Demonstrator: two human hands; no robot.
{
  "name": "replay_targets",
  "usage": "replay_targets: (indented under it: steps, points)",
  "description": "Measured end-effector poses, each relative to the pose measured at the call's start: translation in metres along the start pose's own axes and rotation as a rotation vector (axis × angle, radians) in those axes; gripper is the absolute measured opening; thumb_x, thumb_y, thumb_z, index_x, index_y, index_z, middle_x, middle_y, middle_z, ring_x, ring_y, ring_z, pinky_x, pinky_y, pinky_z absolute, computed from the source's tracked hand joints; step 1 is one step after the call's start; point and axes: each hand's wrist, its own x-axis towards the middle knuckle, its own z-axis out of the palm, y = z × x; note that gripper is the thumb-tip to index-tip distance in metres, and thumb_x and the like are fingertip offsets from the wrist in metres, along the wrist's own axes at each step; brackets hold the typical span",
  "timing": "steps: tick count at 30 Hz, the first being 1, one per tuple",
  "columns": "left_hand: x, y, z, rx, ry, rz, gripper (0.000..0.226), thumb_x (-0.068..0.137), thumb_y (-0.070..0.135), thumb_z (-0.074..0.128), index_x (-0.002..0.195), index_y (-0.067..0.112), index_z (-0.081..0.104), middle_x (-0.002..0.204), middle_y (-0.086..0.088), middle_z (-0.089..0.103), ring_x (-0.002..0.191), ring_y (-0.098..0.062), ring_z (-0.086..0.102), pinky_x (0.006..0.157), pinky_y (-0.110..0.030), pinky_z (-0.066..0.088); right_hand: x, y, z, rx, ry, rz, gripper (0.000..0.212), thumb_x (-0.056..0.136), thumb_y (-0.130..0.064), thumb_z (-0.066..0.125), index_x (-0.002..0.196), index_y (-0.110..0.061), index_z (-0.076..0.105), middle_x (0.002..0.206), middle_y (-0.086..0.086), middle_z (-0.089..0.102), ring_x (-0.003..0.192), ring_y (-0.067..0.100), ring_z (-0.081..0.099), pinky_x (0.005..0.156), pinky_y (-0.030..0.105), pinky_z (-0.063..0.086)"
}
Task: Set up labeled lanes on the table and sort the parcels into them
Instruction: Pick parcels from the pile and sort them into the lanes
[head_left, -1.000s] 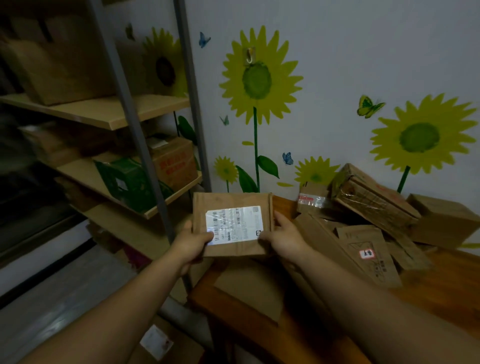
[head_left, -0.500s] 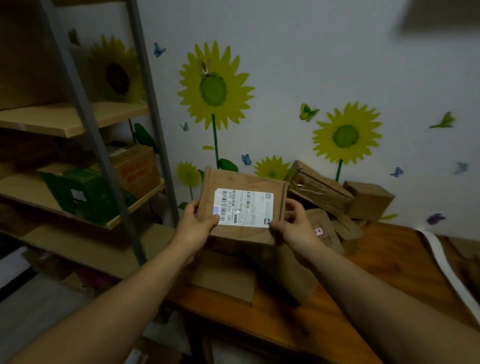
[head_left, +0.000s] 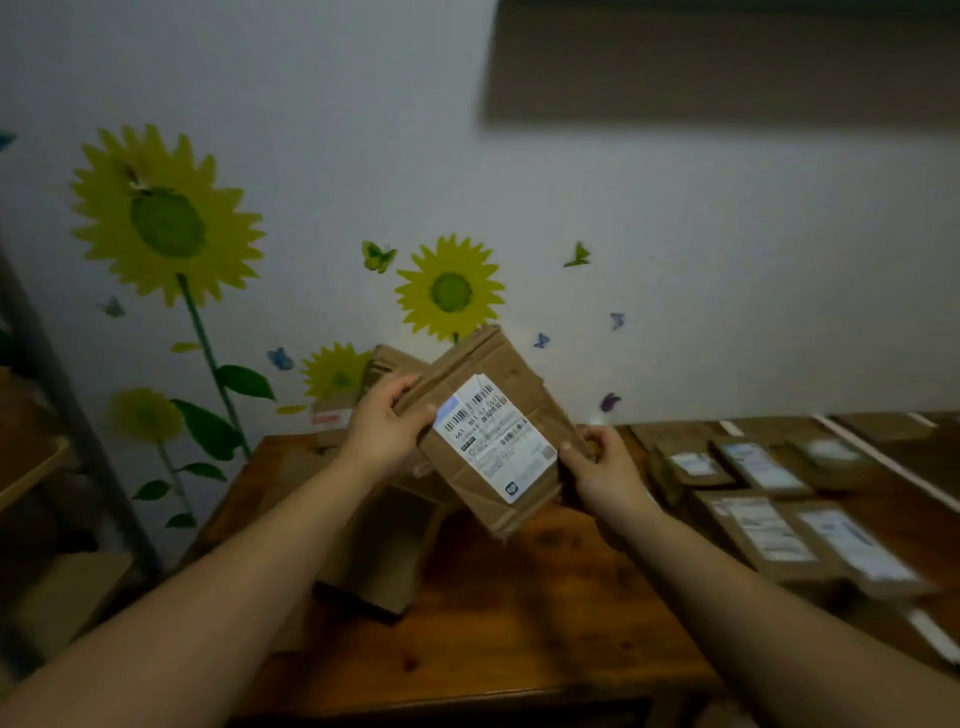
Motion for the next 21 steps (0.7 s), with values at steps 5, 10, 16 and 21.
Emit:
replay_targets:
  steps: [5,10,16,21]
  points:
    - [-0.029,0.031,0.139,-0.466,0.013,-0.232,0.054,0.078,-0.004,0.069,0.126,0.009,0.047,0.121,-0.016,0.060,0.103,-0.030,0.062,0.094,-0.049,0.048,-0.002,0.005,-0.124,0.045,0.173,0.024,0.005,0.097,-0.017,0.052,0.095,-0.019,0.050,0.094,0.014,0.065,0.072,0.024,0.069,0.052,0.030,0.056]
    - [-0.061,0.044,0.258,-0.455,-0.285,-0.316,0.053,0.079,-0.002,0.068,0.112,0.030,0.041,0.109,0.000,0.064,0.089,-0.021,0.066,0.059,-0.038,0.055,-0.011,0.016,-0.238,-0.017,0.182,0.007,0.023,0.095,-0.013,0.055,0.116,-0.016,0.048,0.104,0.015,0.065,0.079,0.021,0.065,0.065,0.032,0.057]
    - [-0.074,0.066,0.366,-0.421,-0.363,-0.268,0.070,0.079,0.005,0.071,0.132,0.025,0.031,0.119,-0.006,0.060,0.102,-0.026,0.063,0.085,-0.050,0.054,-0.012,0.005,-0.337,-0.401,0.137,-0.012,0.055,0.090,-0.037,0.062,0.140,-0.036,0.039,0.129,-0.005,0.053,0.117,0.019,0.055,0.101,0.043,0.045]
    - [-0.064,0.072,0.437,-0.419,-0.504,-0.209,0.067,0.076,0.005,0.074,0.129,0.029,0.042,0.114,0.002,0.064,0.090,-0.012,0.069,0.069,-0.034,0.059,0.016,0.008,-0.394,-0.392,0.179,0.033,0.064,0.088,-0.032,0.065,0.141,-0.024,0.030,0.130,-0.001,0.052,0.119,0.021,0.054,0.099,0.044,0.048]
